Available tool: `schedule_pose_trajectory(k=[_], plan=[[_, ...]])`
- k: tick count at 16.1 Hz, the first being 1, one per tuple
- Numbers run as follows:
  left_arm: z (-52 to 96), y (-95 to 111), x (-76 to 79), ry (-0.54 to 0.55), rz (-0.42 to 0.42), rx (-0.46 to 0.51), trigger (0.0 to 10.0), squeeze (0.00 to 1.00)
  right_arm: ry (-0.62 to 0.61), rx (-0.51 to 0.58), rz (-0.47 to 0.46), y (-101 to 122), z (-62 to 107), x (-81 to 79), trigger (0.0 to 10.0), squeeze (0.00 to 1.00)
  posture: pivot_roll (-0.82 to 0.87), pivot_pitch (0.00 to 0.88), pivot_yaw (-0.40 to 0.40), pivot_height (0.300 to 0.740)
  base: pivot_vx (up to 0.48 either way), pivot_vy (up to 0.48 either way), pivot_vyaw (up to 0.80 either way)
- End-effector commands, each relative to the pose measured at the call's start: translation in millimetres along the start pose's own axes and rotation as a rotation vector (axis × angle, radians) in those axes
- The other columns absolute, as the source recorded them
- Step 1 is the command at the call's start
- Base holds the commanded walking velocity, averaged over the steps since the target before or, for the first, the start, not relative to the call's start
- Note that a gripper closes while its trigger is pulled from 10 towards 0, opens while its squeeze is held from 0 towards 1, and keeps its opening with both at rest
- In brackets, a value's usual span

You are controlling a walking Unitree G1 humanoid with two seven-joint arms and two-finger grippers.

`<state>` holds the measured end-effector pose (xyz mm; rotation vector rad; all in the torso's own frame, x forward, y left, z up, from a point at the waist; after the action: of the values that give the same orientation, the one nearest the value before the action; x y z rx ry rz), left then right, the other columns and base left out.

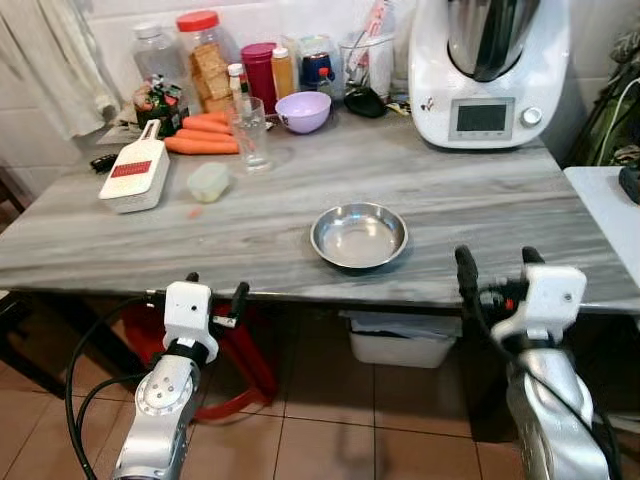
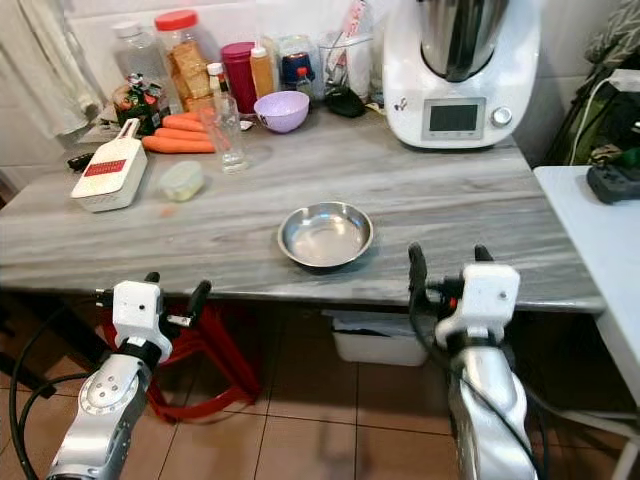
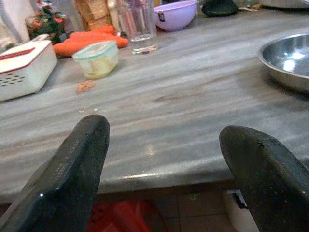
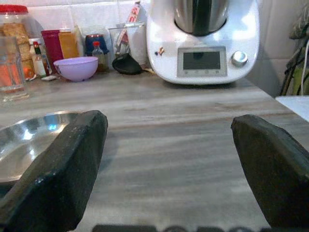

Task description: Setting the table

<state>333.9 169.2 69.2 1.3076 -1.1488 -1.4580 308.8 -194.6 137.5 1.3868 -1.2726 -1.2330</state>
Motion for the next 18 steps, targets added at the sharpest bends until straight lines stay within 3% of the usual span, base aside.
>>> schedule_pose_trajectory(k=[1, 4, 5, 6, 10, 18], plan=[[1.4, -2.7, -8.1, 0.04, -0.01, -0.013, 10.0, 0.0, 0.018, 0.0, -0.009, 3.6, 3.6, -9.6, 10.0, 1.0, -0.08, 0.0, 0.134, 0.74, 0.0, 0.0, 0.0], [2.1, -2.5, -5.8, 0.046, -0.006, -0.014, 10.0, 0.0, 0.029, 0.001, -0.008, 6.6, 1.8, -17.4, 10.0, 1.0, -0.08, 0.0, 0.13, 0.74, 0.0, 0.0, 0.0], [1.4, -2.3, -5.9, 0.053, -0.01, -0.015, 10.0, 0.0, 0.04, -0.009, -0.018, 5.6, 0.3, -20.6, 10.0, 0.1, -0.07, 0.0, 0.126, 0.74, 0.0, 0.0, 0.0], [1.0, -2.2, -6.2, 0.059, -0.013, -0.014, 10.0, 0.0, 0.041, -0.017, -0.017, 4.5, -0.3, -21.3, 10.0, 0.0, -0.07, 0.0, 0.124, 0.74, 0.0, 0.0, 0.0], [-0.4, -2.3, -8.8, 0.077, -0.019, -0.017, 10.0, 0.0, 0.038, -0.045, -0.068, 0.0, -1.6, -20.2, 10.0, 0.0, -0.07, 0.0, 0.119, 0.74, 0.0, 0.0, 0.0], [-2.9, -2.5, -8.7, 0.072, -0.037, -0.017, 10.0, 0.0, -0.003, -0.065, -0.095, -2.2, -7.6, -14.4, 10.0, 0.0, -0.07, 0.0, 0.125, 0.74, -0.254, 0.0, 0.0]])
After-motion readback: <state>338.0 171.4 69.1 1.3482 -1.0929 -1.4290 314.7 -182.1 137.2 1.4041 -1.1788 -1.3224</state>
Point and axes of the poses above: a point about 5 cm out from each wrist's last joint towards the gripper, its own z axis pointing back from the gripper into the wrist, its own y axis along the axis of the wrist's last joint, x = y × z, the point moved 6 cm from there along -z, pointing out of the wrist towards the gripper, and after that the axes turned 8 degrees about -z, right-handed, at the moved point
